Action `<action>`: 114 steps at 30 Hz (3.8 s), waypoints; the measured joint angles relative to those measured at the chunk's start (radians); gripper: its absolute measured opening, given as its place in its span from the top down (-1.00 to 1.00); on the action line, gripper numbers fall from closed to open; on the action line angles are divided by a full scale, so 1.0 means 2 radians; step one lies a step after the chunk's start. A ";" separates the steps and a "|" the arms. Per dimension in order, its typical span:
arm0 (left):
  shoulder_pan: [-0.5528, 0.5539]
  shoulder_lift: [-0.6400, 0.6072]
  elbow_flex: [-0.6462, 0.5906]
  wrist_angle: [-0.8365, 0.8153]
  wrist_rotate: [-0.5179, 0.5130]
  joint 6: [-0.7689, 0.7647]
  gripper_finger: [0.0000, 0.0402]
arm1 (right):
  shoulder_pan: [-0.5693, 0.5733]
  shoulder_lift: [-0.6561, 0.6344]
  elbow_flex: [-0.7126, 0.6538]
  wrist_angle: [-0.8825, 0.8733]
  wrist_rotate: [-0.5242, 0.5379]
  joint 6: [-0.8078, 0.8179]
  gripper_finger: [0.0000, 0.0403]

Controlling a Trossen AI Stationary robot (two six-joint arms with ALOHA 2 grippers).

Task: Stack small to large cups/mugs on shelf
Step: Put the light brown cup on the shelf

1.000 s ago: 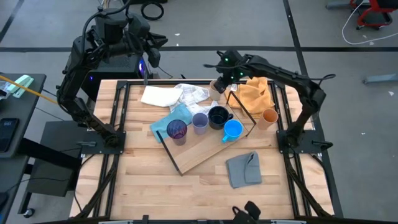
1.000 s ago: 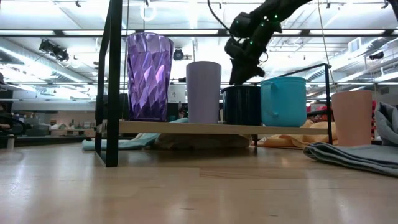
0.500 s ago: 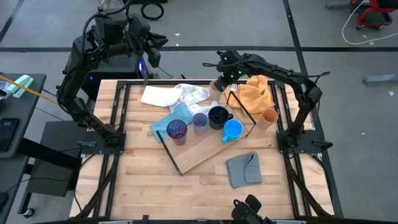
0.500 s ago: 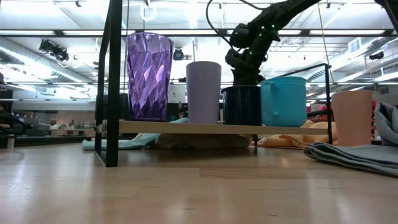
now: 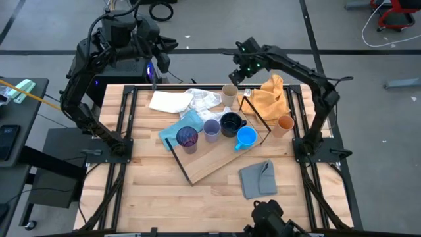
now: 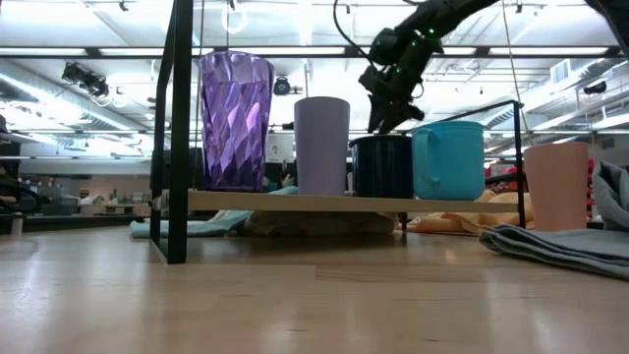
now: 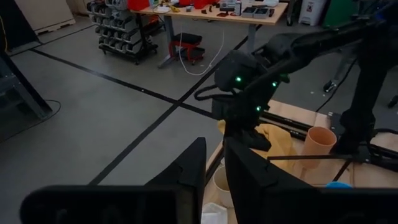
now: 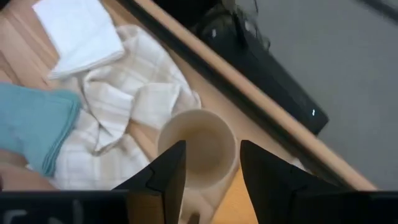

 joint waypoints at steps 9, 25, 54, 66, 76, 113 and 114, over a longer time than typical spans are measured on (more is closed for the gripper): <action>0.000 0.000 0.000 -0.002 0.000 0.003 0.69 | 0.003 0.113 0.178 -0.167 0.011 -0.012 0.22; 0.000 0.000 0.000 -0.019 0.000 0.014 0.68 | 0.009 0.188 0.196 -0.204 0.016 -0.038 0.23; 0.000 0.000 0.000 -0.017 0.000 0.016 0.60 | 0.003 0.211 0.179 -0.164 0.016 -0.035 0.27; 0.000 0.000 0.000 -0.018 -0.001 0.023 0.62 | 0.006 0.212 0.131 -0.140 0.016 -0.029 0.31; 0.000 0.000 0.000 -0.017 -0.001 0.024 0.60 | 0.006 0.211 0.131 -0.127 0.003 -0.044 0.93; 0.000 0.000 0.000 -0.016 -0.001 0.038 0.60 | 0.115 0.010 0.264 -0.272 -0.041 0.003 1.00; 0.000 0.000 0.000 -0.016 0.000 0.038 0.61 | 0.140 -0.001 0.264 -0.270 -0.043 0.017 1.00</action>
